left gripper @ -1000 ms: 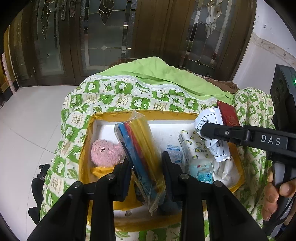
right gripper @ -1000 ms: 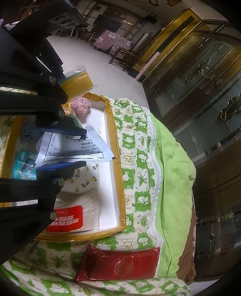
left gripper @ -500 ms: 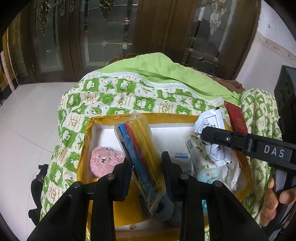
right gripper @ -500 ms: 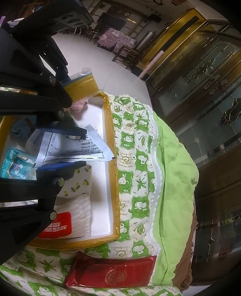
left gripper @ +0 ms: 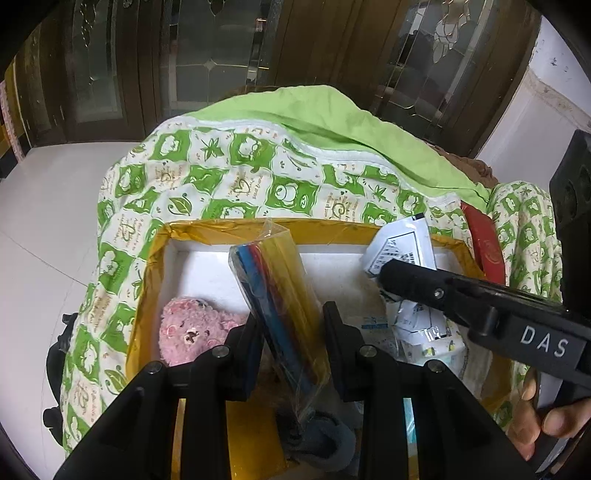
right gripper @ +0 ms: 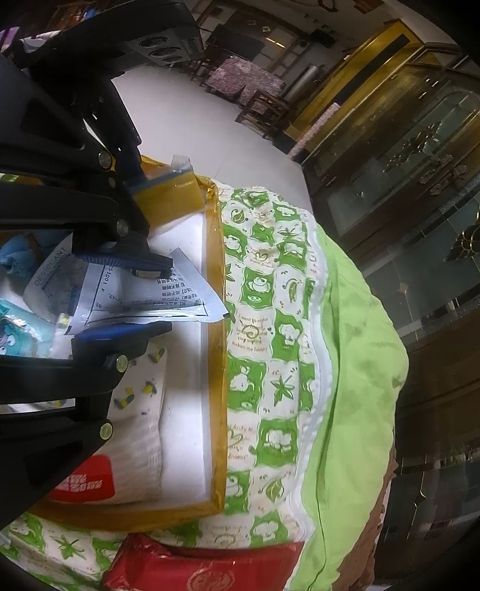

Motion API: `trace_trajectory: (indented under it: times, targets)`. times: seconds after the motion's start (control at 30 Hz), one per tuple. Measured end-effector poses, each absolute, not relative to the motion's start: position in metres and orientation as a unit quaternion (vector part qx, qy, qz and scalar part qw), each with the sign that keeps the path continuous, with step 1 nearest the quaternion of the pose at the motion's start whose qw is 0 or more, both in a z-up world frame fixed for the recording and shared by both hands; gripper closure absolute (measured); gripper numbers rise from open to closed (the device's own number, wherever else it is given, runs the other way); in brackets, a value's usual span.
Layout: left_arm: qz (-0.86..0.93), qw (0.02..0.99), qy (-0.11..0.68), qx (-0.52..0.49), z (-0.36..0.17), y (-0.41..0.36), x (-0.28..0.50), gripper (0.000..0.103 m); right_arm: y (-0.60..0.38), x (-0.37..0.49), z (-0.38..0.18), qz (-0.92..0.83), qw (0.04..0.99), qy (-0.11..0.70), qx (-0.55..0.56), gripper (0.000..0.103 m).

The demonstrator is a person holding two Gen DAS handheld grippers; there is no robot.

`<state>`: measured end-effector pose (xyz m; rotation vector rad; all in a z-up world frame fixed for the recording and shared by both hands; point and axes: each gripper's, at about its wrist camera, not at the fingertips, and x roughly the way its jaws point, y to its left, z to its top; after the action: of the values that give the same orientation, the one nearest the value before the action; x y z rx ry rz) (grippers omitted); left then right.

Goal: Organize soft objects
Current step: 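Lower both items into the tray and open both grippers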

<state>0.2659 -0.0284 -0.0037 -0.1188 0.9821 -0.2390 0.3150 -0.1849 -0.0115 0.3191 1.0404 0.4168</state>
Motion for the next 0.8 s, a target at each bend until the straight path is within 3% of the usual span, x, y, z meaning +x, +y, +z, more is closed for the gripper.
trace_trajectory:
  times: [0.73, 0.8]
  targets:
    - [-0.119, 0.868, 0.478, -0.058, -0.016, -0.027, 0.281, 0.067, -0.186, 0.337, -0.037, 0.191, 0.827, 0.501, 0.168, 0.071]
    - [-0.119, 0.868, 0.478, -0.056, -0.016, -0.027, 0.28, 0.061, -0.189, 0.337, -0.035, 0.19, 0.829, 0.497, 0.175, 0.071]
